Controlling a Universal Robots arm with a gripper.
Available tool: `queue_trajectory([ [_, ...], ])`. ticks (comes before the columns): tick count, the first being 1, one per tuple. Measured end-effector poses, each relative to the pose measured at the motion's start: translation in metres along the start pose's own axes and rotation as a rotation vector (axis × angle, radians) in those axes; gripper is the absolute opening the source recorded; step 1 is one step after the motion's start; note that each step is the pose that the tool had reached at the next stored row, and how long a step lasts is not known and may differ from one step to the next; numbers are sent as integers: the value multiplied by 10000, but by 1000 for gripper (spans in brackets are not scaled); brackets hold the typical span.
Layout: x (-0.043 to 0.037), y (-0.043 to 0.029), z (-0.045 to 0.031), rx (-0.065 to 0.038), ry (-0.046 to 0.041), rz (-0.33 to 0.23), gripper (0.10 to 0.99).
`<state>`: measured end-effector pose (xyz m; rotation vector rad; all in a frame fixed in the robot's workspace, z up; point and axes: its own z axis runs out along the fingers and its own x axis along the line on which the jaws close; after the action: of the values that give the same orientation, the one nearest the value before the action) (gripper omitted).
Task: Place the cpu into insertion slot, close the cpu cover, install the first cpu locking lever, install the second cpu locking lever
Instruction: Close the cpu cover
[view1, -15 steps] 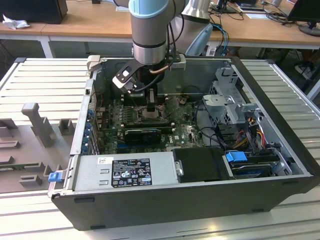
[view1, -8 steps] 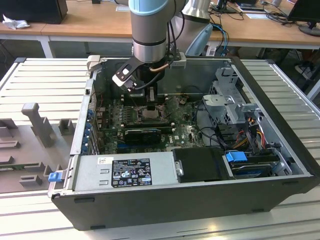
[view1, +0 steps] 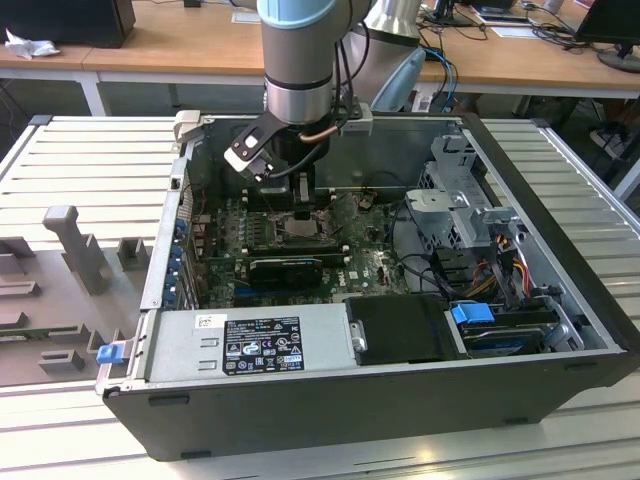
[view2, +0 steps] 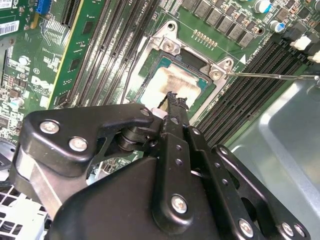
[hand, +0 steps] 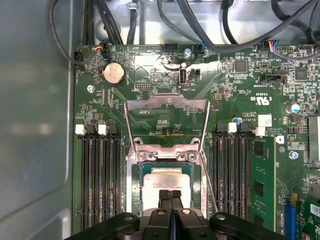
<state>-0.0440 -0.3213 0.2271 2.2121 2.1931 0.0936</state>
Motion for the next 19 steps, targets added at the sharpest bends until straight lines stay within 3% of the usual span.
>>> queue_trajectory([
  [19,2,4,-62,-1,1,16,106],
])
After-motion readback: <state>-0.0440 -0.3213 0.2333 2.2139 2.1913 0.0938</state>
